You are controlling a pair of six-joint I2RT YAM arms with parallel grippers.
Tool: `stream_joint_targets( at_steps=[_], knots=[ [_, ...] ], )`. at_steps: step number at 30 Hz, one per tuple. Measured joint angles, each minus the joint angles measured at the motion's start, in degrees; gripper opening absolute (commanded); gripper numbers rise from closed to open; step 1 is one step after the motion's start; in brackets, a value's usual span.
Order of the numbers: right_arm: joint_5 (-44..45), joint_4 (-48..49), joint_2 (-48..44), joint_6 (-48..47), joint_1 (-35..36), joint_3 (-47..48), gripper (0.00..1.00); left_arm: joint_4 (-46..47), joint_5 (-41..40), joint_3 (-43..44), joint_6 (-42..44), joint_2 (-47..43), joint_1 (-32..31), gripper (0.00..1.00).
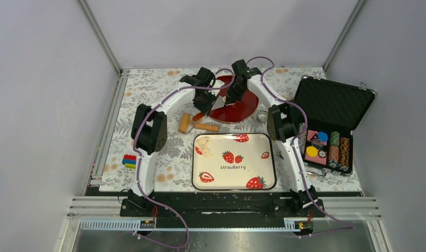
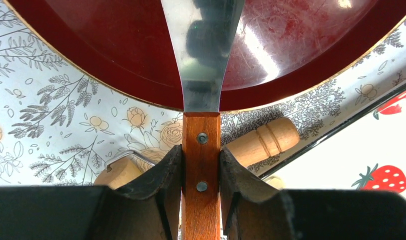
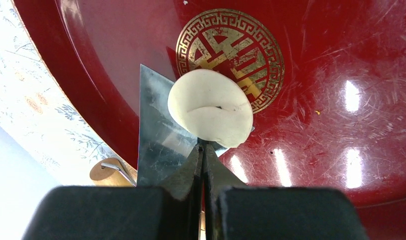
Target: Roll out the dumpling wrappers from the dough
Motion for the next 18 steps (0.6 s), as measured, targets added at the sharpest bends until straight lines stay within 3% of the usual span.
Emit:
stream_joint_targets(
  at_steps=[18],
  knots=[
    [1.7, -0.5, 0.6, 0.0, 0.0, 0.9, 0.00, -2.3, -0.9, -0.5, 1.7, -3.1, 0.0, 0.00]
  ],
)
